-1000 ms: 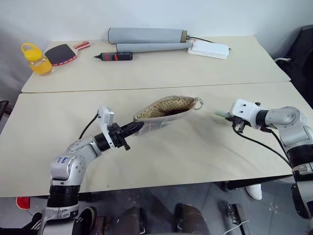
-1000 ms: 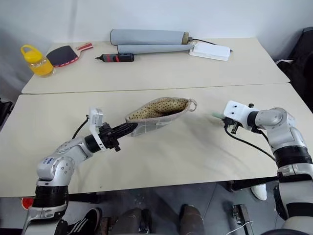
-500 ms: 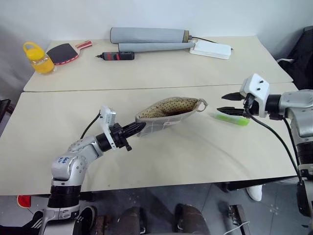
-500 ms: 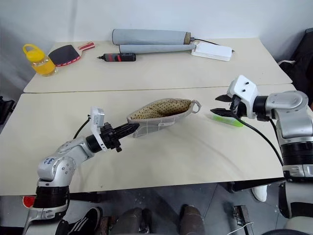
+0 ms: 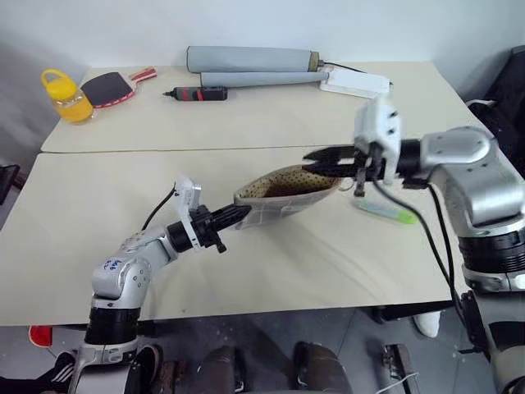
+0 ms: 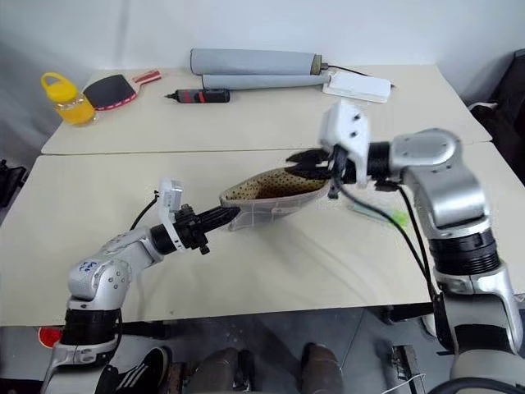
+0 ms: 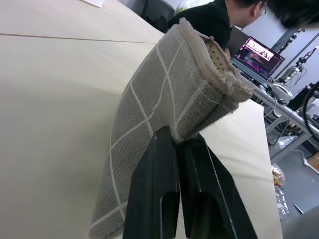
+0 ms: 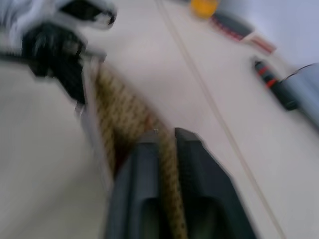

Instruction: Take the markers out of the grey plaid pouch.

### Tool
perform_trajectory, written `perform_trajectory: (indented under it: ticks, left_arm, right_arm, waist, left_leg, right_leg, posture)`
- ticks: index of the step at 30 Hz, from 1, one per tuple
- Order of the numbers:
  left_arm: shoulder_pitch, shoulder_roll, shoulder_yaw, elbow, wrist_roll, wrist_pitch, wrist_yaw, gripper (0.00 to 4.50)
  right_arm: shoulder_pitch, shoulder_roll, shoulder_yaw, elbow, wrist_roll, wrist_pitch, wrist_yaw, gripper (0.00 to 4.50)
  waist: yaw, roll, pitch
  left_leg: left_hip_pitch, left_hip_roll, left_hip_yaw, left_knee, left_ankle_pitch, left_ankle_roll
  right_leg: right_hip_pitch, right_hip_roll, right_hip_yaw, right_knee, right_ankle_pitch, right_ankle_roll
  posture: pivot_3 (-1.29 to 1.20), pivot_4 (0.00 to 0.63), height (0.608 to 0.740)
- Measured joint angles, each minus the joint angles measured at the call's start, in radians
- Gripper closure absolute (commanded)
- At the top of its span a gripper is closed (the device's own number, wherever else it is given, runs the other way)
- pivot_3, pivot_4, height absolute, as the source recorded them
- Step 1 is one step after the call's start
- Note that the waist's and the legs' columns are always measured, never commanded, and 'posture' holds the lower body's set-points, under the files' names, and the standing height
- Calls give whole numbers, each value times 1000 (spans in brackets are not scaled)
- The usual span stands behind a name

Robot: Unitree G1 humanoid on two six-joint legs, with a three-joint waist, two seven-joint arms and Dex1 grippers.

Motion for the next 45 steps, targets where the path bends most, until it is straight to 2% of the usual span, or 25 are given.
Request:
perform_trajectory:
  ticks: [8,10,13,18,22,28,30,33,37,42,45]
  left_arm:
    - [-1,30,-7,-39,-75,118,-30,4500]
    - [-2,57,-12,-52,-110,159,-61,4500]
    - [-3,89,-29,-66,-142,199,-108,4500]
    - [-3,106,-34,-70,-170,224,-154,4500]
    - [-10,101,-34,-32,-174,208,-176,4500]
    - [-3,99,-84,38,-43,44,-207,4500]
    - [-3,86,-92,38,-11,-2,-203,4500]
    - [1,78,-95,39,7,-27,-199,4500]
    - [15,61,-105,34,18,-42,-197,4500]
    - [29,49,-103,26,10,-43,-197,4500]
    - [31,45,-103,24,3,-43,-198,4500]
  right_arm:
    - [-19,-18,185,120,-262,-264,31,4458]
    - [-28,-21,195,130,-282,-287,53,4458]
    - [-35,-43,191,73,-240,-206,130,4458]
    - [-28,-138,190,-157,-105,94,279,4458]
    - [-28,-160,190,-272,-30,266,302,4458]
    - [-11,-182,246,-191,-166,190,230,4458]
    - [5,-161,279,-142,-251,95,166,4458]
    - [16,-125,285,-117,-291,45,126,4458]
    - [38,-70,283,-116,-297,36,101,4458]
    - [41,-55,240,-210,-203,152,144,4458]
    - [37,-50,246,-211,-216,145,141,4458]
  waist:
    - [2,0,0]
    - [2,0,0]
    - [4,0,0]
    - [7,0,0]
    - [6,0,0]
    - [7,0,0]
    - [6,0,0]
    - [4,0,0]
    - [5,-1,0]
    - [6,-1,0]
    - [6,-1,-1]
  left_leg:
    - [0,0,0,0,0,0]
    - [0,1,0,0,0,0]
    - [0,1,0,0,0,0]
    - [0,1,-2,1,0,0]
    - [0,1,-1,1,0,0]
    - [-1,0,0,1,0,0]
    - [-1,0,0,1,0,0]
    - [-1,0,0,1,0,0]
    - [-1,0,0,1,0,0]
    - [-1,1,-1,1,0,0]
    - [-1,0,-1,1,0,0]
  right_leg:
    - [-1,0,0,0,0,0]
    - [-1,0,0,0,0,0]
    - [-1,1,0,1,0,0]
    - [0,0,-1,0,0,0]
    - [0,0,0,0,0,-1]
    - [-1,0,0,0,0,-1]
    - [-1,0,0,0,0,-1]
    - [-1,0,0,0,0,-1]
    - [-1,0,0,1,0,-1]
    - [-1,0,0,1,0,-1]
    - [-1,0,0,1,0,-1]
  posture:
    - [0,150,740]
    - [0,150,740]
    - [0,150,740]
    - [0,150,740]
    - [0,150,740]
    - [0,150,740]
    - [0,150,740]
    - [0,150,740]
    - [0,150,740]
    - [0,150,740]
    - [0,150,740]
